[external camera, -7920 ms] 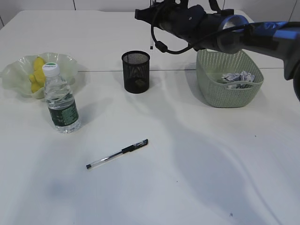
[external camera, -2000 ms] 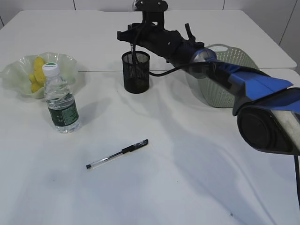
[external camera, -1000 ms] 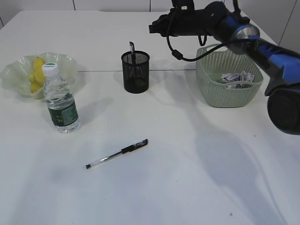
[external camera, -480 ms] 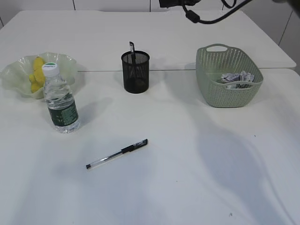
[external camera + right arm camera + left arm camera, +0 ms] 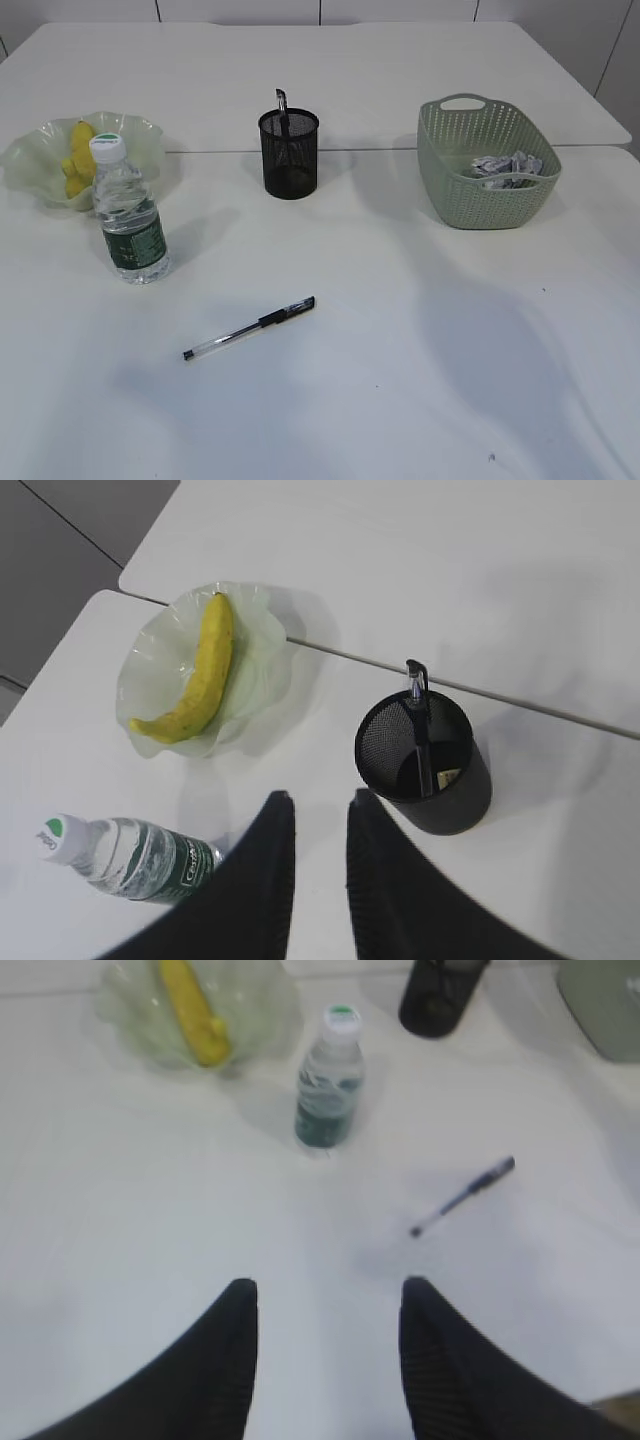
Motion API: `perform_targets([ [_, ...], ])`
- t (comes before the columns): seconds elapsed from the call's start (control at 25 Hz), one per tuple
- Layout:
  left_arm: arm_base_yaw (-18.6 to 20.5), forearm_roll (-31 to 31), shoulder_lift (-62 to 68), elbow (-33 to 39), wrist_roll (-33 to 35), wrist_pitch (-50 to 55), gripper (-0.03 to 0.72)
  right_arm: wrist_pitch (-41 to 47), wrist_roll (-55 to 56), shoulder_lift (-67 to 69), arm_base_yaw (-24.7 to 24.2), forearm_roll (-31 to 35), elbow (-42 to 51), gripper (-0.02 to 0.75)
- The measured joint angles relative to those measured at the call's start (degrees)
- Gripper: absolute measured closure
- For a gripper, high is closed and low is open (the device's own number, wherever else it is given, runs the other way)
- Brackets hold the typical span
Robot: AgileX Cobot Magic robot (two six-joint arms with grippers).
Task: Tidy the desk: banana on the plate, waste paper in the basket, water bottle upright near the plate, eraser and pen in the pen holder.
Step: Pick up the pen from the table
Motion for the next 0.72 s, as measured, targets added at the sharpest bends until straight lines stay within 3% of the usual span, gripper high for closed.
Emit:
perform_targets([
  [0.16, -0.76, -4.7, 3.86, -1.63, 4.76, 5.07, 0.367, 0.22, 0.25, -2.78, 0.0, -0.11, 0.0, 0.598],
  [0.32, -5.0, -8.32, 9.04, -3.84, 11.21, 5.3, 0.367, 0.45, 0.27, -6.09, -0.2, -0.22, 0.0, 0.599],
  [0.52, -15.79, -6.99, 16.8, -7.53, 17.17, 5.3, 0.367, 0.56, 0.27, -11.31, -0.2, -0.58, 0.0, 0.599],
  [0.72, -31.3, 6.44, 23.82, -9.4, 18.25, 5.18, 0.37, 0.81, 0.27, -16.85, -0.2, -0.7, 0.0, 0.599],
])
